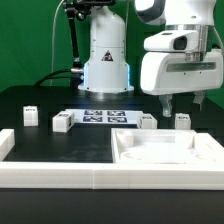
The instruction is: Assemble one leg
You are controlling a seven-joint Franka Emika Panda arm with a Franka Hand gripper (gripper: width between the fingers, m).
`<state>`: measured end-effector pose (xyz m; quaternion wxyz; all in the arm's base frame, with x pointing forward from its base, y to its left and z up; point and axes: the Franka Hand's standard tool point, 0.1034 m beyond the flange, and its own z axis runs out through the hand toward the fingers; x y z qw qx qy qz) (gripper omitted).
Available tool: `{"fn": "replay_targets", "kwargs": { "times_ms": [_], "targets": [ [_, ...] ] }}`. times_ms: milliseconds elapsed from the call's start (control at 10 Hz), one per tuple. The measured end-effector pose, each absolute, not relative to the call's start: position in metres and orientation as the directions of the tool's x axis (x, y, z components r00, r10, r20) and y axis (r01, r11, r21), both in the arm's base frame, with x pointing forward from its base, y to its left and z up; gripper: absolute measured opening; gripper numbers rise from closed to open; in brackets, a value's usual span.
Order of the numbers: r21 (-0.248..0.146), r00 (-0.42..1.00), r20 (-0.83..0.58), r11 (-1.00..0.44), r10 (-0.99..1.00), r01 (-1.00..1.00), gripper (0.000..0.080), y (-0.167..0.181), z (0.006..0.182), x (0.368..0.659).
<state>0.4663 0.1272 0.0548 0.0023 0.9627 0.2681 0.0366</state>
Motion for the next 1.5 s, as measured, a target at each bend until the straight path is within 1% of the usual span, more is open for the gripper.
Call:
{"fn": "replay_targets", "kwargs": {
  "times_ms": [200, 300, 400, 500, 700, 1000, 1100, 1300, 1400, 1500],
  "targets": [
    [-0.007, 0.928, 0.074, -0.930, 0.366, 0.368, 0.0649, 0.131, 0.055, 0.466],
    [-0.028, 0.968, 0.087, -0.971, 0.236, 0.239, 0.0649, 0.134, 0.054, 0.462],
    [-0.049, 0.991, 0.090, -0.993, 0.100, 0.105, 0.0649, 0.141, 0.053, 0.453],
    [-0.063, 0.996, 0.083, -0.998, -0.017, -0.012, 0.0649, 0.150, 0.052, 0.442],
    [-0.085, 0.988, 0.071, -0.988, -0.134, -0.128, 0.0649, 0.155, 0.052, 0.439],
    [-0.083, 0.991, 0.069, -0.991, -0.110, -0.105, 0.0649, 0.155, 0.052, 0.439],
    [-0.082, 0.994, 0.076, -0.994, -0.076, -0.070, 0.0649, 0.154, 0.053, 0.442],
    [-0.049, 0.999, -0.043, -0.999, 0.003, 0.000, 0.0649, 0.141, 0.049, 0.438],
    [-0.040, 0.996, -0.089, -0.999, 0.007, 0.003, 0.0649, 0.142, 0.048, 0.437],
    [-0.023, 0.979, -0.203, -1.000, 0.011, 0.007, 0.0649, 0.140, 0.048, 0.431]
  ]
}}
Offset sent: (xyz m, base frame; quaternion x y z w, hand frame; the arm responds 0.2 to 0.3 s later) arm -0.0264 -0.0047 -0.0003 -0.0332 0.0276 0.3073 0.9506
